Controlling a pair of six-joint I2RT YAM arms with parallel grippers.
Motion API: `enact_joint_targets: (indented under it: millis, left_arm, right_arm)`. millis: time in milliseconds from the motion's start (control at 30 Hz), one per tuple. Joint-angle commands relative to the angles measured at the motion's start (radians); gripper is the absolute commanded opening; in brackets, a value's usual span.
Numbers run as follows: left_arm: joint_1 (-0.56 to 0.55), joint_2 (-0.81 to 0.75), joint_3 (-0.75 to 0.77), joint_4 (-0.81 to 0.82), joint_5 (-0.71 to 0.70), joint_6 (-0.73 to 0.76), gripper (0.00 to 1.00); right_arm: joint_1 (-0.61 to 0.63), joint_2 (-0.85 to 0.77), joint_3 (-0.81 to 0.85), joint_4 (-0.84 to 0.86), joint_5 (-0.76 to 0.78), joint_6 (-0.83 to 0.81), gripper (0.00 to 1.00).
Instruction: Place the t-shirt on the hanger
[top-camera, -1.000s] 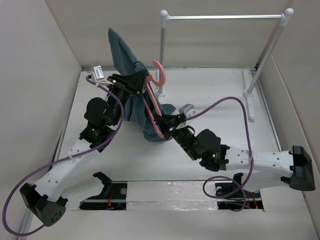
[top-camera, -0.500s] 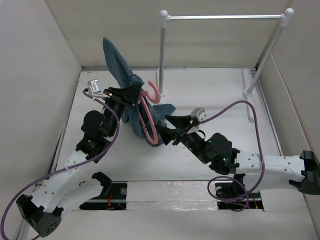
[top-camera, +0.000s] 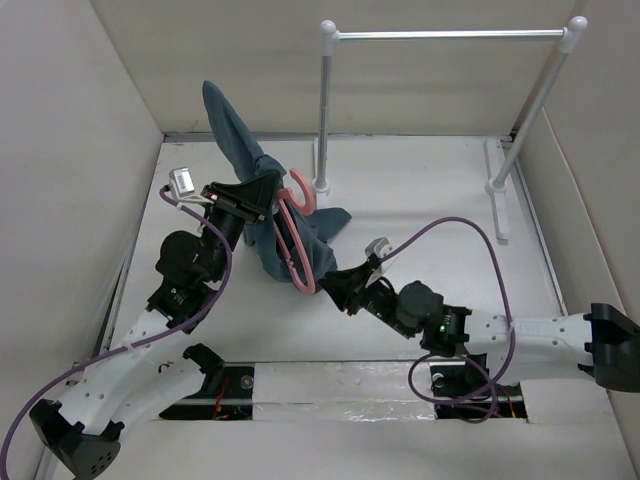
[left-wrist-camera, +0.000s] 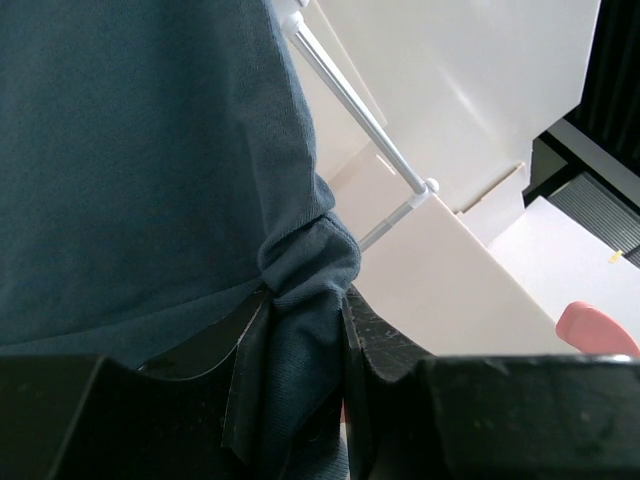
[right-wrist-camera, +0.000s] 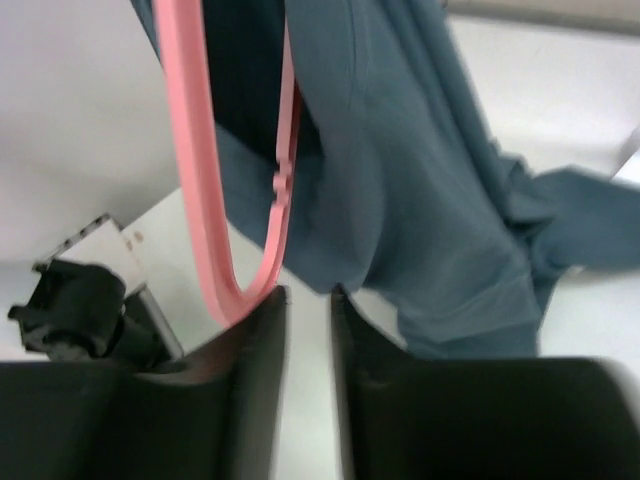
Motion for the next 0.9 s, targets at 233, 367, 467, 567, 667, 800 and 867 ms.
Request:
enact_joint_targets:
  millis: [233, 367, 467, 567, 667, 800, 867]
  left_arm:
    - [0.006, -0.030, -0.001, 0.094, 0.049, -0.050, 0.00]
    - [0.006, -0.042, -0.011, 0.104, 0.051, -0.053, 0.00]
    - [0.006, -0.053, -0.008, 0.097, 0.061, -0.056, 0.00]
    - [0.006, -0.064, -0.016, 0.110, 0.064, -0.058, 0.00]
    - [0.006, -0.071, -0.019, 0.089, 0.057, -0.052, 0.00]
    - [0.006, -0.079, -0.045, 0.104, 0.049, -0.061, 0.00]
    - [0.006, -0.082, -0.045, 0.100, 0.041, -0.053, 0.00]
  right_arm:
    - [-0.064, 0.196, 0.040, 0.147, -0.025, 0.118, 0.43]
    - [-0.073, 0.267, 0.060, 0.219, -0.025, 0.112, 0.43]
    - [-0.083, 0.316, 0.086, 0.253, -0.048, 0.114, 0.43]
    - [-0.083, 0.347, 0.112, 0.271, -0.054, 0.109, 0.43]
    - [-0.092, 0.374, 0.124, 0.308, -0.059, 0.107, 0.43]
    - [-0.092, 0.381, 0.117, 0.368, -0.019, 0.110, 0.00]
    - [-0.092, 0.381, 0.112, 0.365, -0.022, 0.114, 0.00]
